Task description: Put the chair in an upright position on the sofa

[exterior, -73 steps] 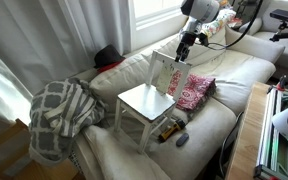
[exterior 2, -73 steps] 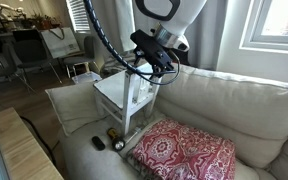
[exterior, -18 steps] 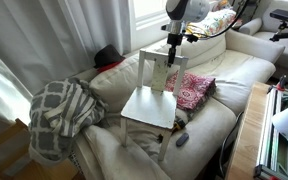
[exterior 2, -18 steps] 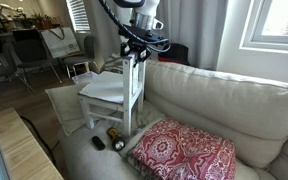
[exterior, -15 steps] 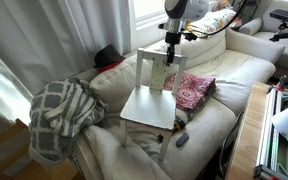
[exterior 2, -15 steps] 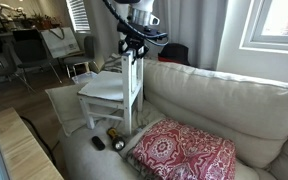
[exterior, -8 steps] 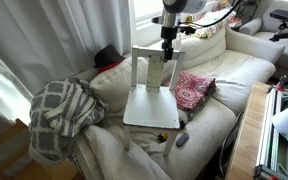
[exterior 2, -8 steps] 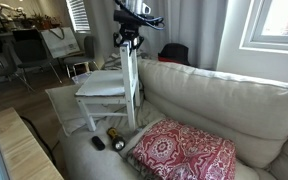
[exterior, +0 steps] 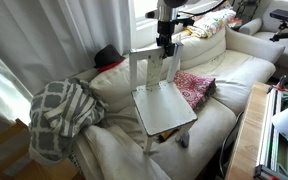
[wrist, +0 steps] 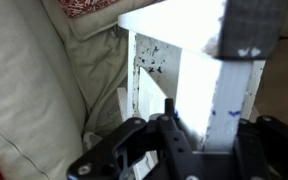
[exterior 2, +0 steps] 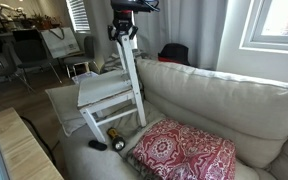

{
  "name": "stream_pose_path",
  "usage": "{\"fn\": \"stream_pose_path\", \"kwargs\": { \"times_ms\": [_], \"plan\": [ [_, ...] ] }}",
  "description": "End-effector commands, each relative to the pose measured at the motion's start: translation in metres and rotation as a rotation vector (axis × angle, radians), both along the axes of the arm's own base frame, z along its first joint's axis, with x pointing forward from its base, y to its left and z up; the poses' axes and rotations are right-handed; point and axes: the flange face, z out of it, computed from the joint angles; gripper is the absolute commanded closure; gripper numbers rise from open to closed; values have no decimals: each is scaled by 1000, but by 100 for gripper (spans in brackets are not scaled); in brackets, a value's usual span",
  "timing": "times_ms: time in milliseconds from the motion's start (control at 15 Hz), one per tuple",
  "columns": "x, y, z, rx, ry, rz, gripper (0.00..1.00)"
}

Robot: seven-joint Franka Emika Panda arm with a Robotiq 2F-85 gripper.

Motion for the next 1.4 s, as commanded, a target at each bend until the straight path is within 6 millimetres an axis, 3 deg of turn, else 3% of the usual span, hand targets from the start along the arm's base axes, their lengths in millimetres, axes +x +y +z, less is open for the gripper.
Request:
{"fn": "stream_pose_path", "kwargs": {
  "times_ms": [0,467,1333],
  "plan": [
    [-8,15,29,-38,2,189,95],
    [-2,55,37,-36,-87,381,95],
    [31,70,19,-4,-257,279,95]
  ]
}}
